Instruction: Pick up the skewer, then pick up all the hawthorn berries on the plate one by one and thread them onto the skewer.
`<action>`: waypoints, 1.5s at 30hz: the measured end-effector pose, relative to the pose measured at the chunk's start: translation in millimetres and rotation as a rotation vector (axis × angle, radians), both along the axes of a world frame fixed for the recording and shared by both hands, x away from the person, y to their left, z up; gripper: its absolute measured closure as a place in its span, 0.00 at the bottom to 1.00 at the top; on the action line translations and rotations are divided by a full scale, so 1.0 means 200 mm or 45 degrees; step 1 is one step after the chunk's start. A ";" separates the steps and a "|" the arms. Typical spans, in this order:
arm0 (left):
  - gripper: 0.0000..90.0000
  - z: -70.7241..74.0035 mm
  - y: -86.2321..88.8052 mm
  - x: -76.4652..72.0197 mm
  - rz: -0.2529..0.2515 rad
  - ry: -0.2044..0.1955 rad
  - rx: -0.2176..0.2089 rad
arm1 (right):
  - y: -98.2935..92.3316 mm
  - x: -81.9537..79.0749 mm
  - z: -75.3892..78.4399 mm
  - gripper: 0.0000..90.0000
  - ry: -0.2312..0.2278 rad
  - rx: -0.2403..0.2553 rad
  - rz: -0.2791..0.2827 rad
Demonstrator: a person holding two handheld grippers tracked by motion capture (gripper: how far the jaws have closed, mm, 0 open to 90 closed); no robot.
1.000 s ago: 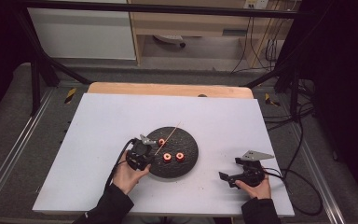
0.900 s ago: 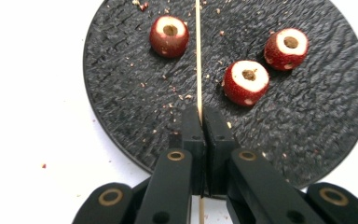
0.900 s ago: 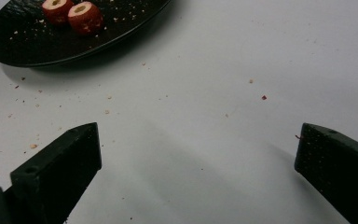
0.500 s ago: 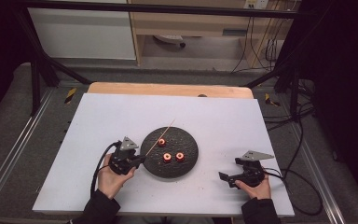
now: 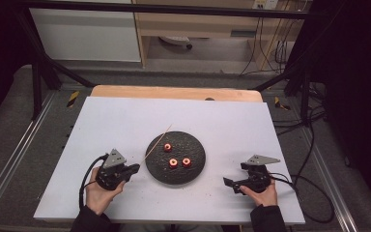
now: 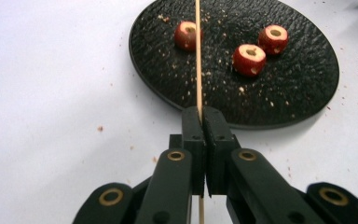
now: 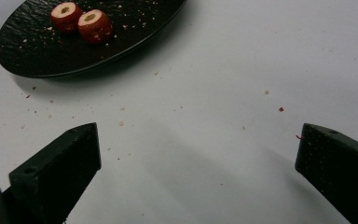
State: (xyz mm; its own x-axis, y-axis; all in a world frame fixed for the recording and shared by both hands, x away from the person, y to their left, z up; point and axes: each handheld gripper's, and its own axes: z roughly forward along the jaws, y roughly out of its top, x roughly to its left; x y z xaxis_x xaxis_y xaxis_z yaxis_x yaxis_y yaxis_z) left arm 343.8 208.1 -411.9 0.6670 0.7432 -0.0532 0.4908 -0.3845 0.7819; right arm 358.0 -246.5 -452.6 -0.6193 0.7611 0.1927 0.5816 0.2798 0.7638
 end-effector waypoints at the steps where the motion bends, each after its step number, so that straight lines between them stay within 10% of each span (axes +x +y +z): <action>1: 0.98 -0.01 0.01 -0.01 0.000 -0.001 -0.013 | 0.01 0.00 0.01 0.01 0.008 -0.002 0.001; 33: 0.98 -0.11 0.12 -0.09 -0.065 -0.018 -0.076 | 0.49 0.20 0.25 0.02 0.013 -0.179 0.112; 45: 0.98 -0.11 0.12 -0.08 -0.070 -0.021 -0.072 | 0.70 0.32 0.27 0.22 0.094 -0.297 0.238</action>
State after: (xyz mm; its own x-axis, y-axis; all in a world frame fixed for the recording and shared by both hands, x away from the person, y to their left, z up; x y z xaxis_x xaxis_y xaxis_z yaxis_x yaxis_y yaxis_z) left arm 327.2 231.7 -433.7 0.7077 0.7016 -0.0828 0.4572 -0.3655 0.8107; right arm 421.0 -105.8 -398.7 -0.7437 0.6642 0.0759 0.5551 0.5503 0.6237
